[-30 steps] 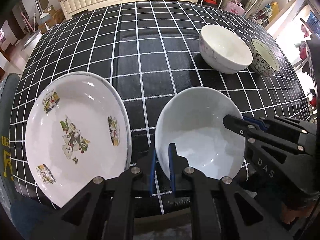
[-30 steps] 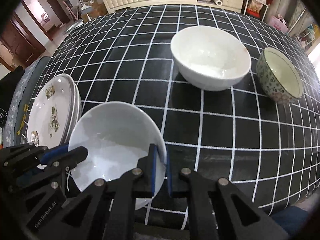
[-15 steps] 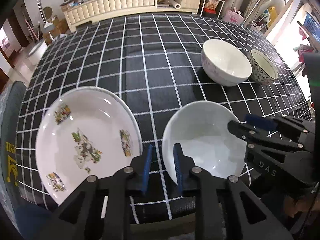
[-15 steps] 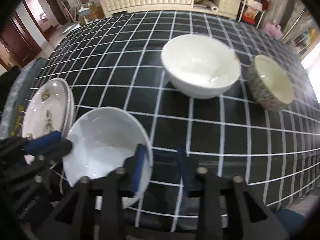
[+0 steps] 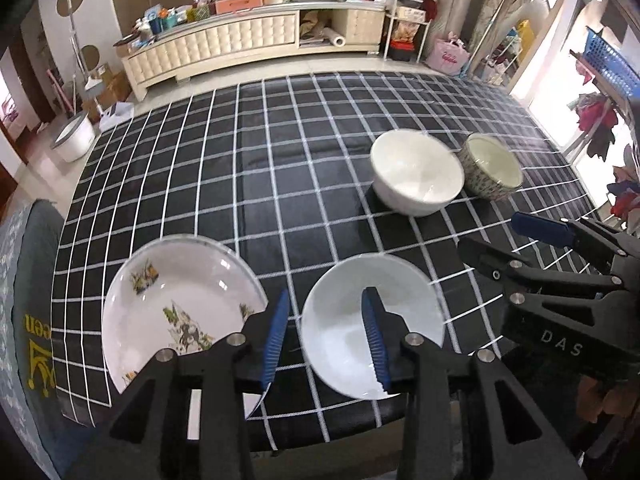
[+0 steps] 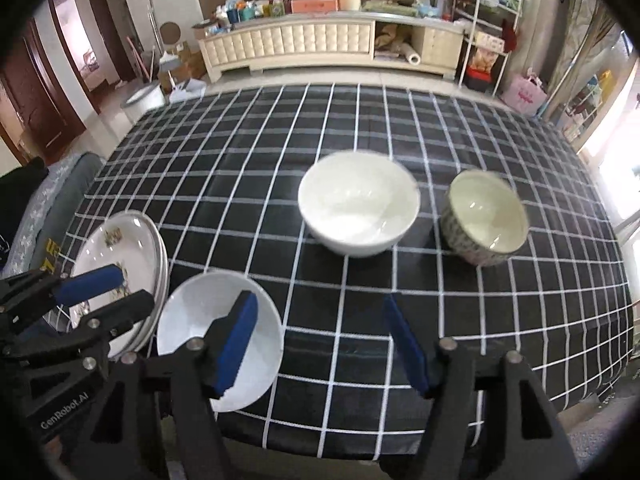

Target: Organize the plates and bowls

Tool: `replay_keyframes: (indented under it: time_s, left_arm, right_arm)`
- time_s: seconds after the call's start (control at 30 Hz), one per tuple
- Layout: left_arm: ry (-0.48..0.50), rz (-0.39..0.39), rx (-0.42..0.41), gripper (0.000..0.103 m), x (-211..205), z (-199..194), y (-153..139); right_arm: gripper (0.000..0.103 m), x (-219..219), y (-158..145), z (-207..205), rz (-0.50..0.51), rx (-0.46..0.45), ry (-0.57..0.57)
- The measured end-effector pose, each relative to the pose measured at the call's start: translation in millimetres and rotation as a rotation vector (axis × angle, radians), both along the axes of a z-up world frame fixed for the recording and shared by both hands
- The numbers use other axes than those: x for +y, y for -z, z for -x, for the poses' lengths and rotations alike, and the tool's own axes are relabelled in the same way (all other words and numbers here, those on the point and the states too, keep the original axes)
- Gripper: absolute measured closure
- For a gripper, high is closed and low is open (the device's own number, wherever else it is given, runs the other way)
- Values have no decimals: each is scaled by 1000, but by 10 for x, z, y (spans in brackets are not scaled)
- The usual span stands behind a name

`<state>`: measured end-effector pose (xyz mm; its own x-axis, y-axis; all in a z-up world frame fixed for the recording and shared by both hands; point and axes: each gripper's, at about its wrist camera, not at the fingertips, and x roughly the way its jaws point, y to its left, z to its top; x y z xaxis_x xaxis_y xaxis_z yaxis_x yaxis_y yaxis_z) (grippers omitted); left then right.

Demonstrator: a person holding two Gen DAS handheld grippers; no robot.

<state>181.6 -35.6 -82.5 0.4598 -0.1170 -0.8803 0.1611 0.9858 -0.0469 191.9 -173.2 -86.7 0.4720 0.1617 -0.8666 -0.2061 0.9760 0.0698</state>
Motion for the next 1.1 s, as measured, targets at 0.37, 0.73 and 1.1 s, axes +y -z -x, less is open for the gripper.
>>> replay_keyframes:
  time_s: [0.37, 0.73, 1.1]
  left_arm:
    - [20, 35, -58, 68, -186, -307, -333]
    - [25, 41, -64, 68, -375, -678, -402]
    - [58, 11, -6, 62, -575, -1040, -136]
  right_arm:
    - [33, -277, -303, -150, 0, -67, 18]
    - [33, -571, -410, -469, -15, -81, 41]
    - [33, -631, -168, -788, -24, -33, 26]
